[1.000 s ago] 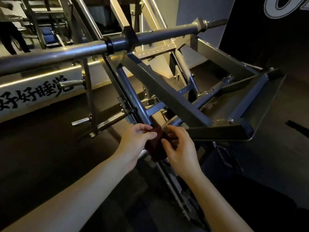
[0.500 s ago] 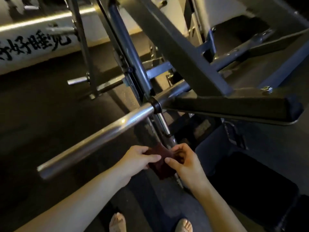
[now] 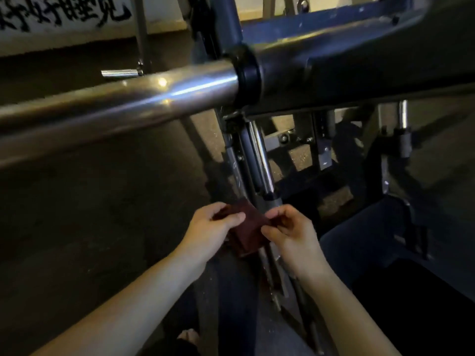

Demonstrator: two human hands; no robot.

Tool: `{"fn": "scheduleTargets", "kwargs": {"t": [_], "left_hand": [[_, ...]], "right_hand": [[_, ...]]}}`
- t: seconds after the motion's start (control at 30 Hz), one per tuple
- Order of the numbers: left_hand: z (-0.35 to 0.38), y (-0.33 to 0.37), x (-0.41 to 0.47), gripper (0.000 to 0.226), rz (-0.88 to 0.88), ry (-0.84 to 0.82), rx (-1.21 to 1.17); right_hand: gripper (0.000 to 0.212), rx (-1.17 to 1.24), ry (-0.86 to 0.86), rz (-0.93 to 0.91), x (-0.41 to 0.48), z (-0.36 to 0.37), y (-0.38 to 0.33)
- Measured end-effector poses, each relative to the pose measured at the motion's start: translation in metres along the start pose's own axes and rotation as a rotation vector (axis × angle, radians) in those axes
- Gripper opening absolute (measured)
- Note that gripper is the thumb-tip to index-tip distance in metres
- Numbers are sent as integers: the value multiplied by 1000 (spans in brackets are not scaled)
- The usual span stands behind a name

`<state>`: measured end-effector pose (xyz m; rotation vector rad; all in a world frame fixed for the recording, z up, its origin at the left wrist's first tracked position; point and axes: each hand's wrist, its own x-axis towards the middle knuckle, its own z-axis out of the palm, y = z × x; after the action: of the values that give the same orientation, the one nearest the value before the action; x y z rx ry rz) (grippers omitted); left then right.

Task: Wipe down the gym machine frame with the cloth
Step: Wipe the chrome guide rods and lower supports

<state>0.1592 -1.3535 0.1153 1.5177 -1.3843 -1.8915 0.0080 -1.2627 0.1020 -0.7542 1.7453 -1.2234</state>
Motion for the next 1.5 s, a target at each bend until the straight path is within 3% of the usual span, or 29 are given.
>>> {"fn": "scheduleTargets", "kwargs": {"t": [0.27,0.4,0.6,0.67,0.8,1.03,1.37,1.5], "left_hand": [[-15,-34,92,19,200,-33,11],[-32,-44,135,21,334,61,-21],[-59,-46,181,12,563,177,-41],[-65,-38,195,20,591,180,-94],[-70,-9,213,36,593,121,-136],[-69,61,246,16,770,189,-145],[-66,51,278,13,796,131,-14],[-70,80,294,11,924,236,-13]], "right_hand": [[18,-223,3,-310,88,10,52],[12,-503,214,-592,127,18,59],[34,-829,445,-1078,164,61,24],[36,-934,519,-1180,175,68,10],[50,-1161,483,-1207,191,71,-9],[58,-1438,571,-1204,226,78,-13],[46,-1522,631,-1252,235,79,-19],[41,-1512,659,-1272,237,82,-19]]}}
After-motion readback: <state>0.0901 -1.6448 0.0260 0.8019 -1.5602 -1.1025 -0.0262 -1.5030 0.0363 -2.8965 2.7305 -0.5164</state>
